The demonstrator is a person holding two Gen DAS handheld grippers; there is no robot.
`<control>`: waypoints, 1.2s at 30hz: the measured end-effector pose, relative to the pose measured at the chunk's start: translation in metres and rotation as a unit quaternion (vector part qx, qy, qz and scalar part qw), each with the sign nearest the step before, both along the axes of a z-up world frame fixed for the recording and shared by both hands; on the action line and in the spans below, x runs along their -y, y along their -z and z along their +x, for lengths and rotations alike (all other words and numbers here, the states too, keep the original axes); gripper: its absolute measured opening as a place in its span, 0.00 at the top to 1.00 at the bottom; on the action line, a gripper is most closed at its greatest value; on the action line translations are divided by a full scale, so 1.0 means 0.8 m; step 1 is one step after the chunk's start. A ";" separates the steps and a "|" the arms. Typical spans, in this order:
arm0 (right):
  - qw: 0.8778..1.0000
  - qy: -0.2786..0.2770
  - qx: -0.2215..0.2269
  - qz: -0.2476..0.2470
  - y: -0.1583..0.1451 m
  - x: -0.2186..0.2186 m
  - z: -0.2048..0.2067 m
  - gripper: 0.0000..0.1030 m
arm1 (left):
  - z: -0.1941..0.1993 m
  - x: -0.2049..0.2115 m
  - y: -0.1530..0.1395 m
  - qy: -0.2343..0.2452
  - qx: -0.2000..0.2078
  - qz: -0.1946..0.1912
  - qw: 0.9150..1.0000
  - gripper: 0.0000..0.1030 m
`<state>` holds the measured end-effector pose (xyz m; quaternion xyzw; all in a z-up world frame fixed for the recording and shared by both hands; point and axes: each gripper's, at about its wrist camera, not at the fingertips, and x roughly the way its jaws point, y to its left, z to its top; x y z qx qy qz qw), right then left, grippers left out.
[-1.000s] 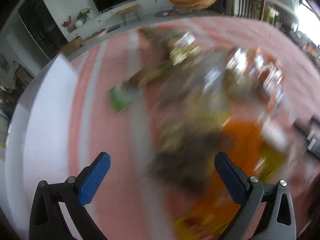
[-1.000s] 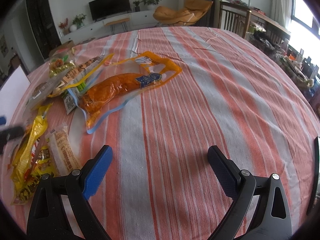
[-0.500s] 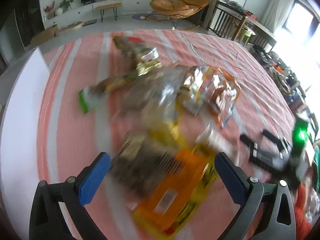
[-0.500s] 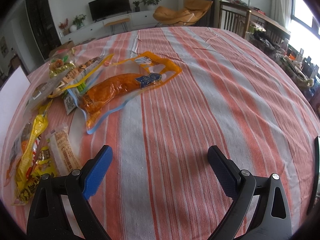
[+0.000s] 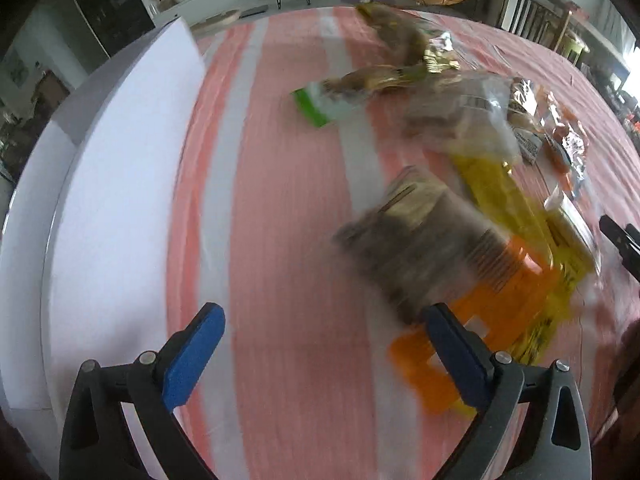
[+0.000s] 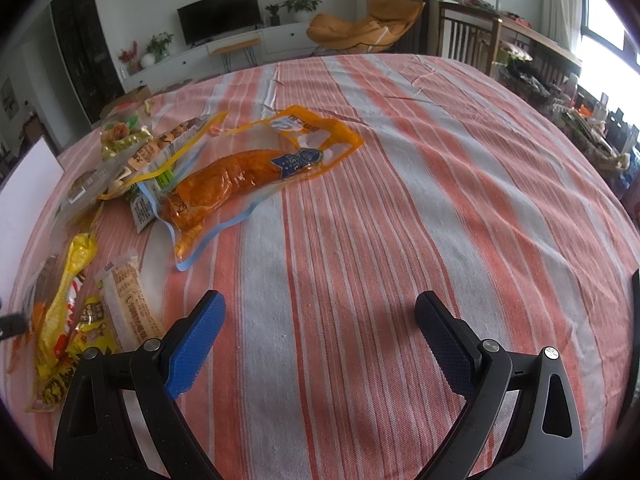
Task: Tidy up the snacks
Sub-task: 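Grasp the clear nut bag with the left tool while the right tool grasps the cream bar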
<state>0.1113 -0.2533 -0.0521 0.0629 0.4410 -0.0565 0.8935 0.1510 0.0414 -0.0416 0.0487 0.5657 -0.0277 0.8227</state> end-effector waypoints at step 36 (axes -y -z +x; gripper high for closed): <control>1.000 0.000 -0.001 -0.003 0.000 0.000 0.000 0.05 | 0.023 0.022 0.032 -0.019 0.004 -0.060 0.998 0.01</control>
